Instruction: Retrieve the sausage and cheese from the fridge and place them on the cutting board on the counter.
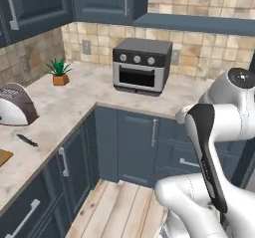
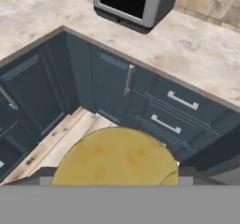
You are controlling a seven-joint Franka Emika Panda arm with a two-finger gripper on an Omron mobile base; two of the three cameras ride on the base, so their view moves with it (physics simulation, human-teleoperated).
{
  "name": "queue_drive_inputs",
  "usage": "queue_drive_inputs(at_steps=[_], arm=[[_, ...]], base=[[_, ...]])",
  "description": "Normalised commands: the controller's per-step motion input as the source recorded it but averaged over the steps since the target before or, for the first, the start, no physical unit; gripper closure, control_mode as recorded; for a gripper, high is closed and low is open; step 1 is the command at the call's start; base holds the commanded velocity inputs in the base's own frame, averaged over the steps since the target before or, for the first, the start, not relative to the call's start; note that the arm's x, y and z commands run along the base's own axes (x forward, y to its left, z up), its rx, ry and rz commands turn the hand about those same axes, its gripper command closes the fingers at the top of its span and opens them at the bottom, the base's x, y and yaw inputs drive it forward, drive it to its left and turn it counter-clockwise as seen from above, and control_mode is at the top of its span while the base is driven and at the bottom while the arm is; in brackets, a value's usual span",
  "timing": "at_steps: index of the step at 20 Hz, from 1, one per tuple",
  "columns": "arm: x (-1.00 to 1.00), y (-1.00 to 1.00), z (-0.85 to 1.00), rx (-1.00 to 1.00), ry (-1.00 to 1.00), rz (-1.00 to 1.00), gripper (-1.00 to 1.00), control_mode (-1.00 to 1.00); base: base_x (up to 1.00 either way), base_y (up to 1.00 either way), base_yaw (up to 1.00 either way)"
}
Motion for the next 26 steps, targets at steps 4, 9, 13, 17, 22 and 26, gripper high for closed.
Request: queue_drive_inputs(at_steps=[4, 9, 13, 17, 22, 26], arm=[[0.0, 0.0, 0.0, 0.0, 0.0, 0.0, 1.0, 1.0], [0.0, 0.0, 0.0, 0.0, 0.0, 0.0, 1.0, 1.0], [0.0, 0.0, 0.0, 0.0, 0.0, 0.0, 1.0, 1.0], [0.0, 0.0, 0.0, 0.0, 0.0, 0.0, 1.0, 1.0], [0.0, 0.0, 0.0, 0.0, 0.0, 0.0, 1.0, 1.0], [0.0, 0.0, 0.0, 0.0, 0.0, 0.0, 1.0, 1.0]], base=[[0.07, 0.48, 0.47], [0.0, 0.35, 0.53], [0.0, 0.39, 0.52], [0.5, 0.49, 0.37], [0.85, 0.49, 0.15], [0.83, 0.23, 0.01]])
